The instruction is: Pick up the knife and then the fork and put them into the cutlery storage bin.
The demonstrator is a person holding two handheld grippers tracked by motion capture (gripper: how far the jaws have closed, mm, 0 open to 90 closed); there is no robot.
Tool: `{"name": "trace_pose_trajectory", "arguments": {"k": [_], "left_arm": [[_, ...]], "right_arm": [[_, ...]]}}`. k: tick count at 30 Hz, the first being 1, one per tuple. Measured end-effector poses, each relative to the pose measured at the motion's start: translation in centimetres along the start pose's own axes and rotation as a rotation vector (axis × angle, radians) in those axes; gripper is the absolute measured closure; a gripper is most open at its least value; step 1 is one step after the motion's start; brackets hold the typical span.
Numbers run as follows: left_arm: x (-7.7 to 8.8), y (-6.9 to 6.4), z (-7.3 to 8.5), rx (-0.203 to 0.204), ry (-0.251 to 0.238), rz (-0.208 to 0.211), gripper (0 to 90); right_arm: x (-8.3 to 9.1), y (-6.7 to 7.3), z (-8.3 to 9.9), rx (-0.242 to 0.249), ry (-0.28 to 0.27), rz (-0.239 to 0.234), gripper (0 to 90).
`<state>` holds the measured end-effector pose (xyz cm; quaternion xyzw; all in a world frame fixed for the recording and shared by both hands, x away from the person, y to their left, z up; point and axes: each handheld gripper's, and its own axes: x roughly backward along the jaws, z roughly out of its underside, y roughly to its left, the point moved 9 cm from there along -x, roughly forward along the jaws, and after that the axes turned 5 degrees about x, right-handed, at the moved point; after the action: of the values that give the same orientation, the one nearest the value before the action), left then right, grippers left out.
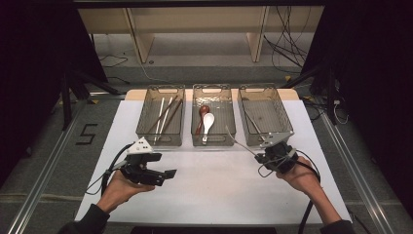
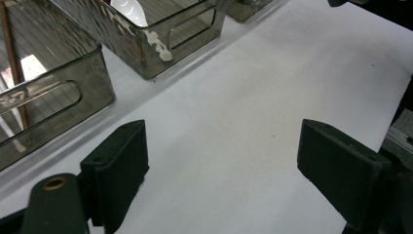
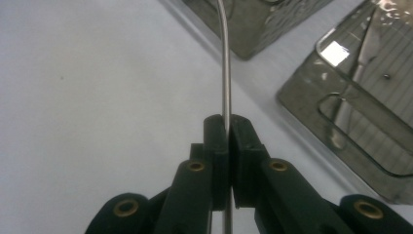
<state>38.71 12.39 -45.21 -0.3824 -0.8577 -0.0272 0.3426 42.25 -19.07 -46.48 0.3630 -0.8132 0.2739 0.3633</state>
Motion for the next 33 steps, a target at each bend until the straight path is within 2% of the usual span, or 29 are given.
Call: {"name": "trace_pose_trajectory", "arguments": {"k": [4, 6, 18, 30, 33], "left_arm": [[0.0, 0.2, 0.6, 0.016, -0.005, -0.008, 18.2], [-0.1, 0.3, 0.9, 0.008, 0.005, -0.017, 17.9], [0.3, 0.6, 1.3, 0.037, -0.024, -0.021, 17.4], [0.5, 0.6, 1.6, 0.029, -0.025, -0.03, 16.4], [0.7, 0.6, 1.5, 0.027, -0.036, -0.031, 16.4]], "right_arm": [[0.3, -1.2, -0.3, -0.032, -0.01, 0.011, 87.5], [0.3, -1.7, -0.5, -0.046, -0.017, 0.012, 87.5], [0.1, -5.1, -1.2, -0.136, -0.019, 0.059, 87.5], [-0.5, -7.8, -2.0, -0.191, -0.007, 0.093, 87.5], [-0.7, -8.7, -2.2, -0.22, -0.003, 0.107, 87.5]]}}
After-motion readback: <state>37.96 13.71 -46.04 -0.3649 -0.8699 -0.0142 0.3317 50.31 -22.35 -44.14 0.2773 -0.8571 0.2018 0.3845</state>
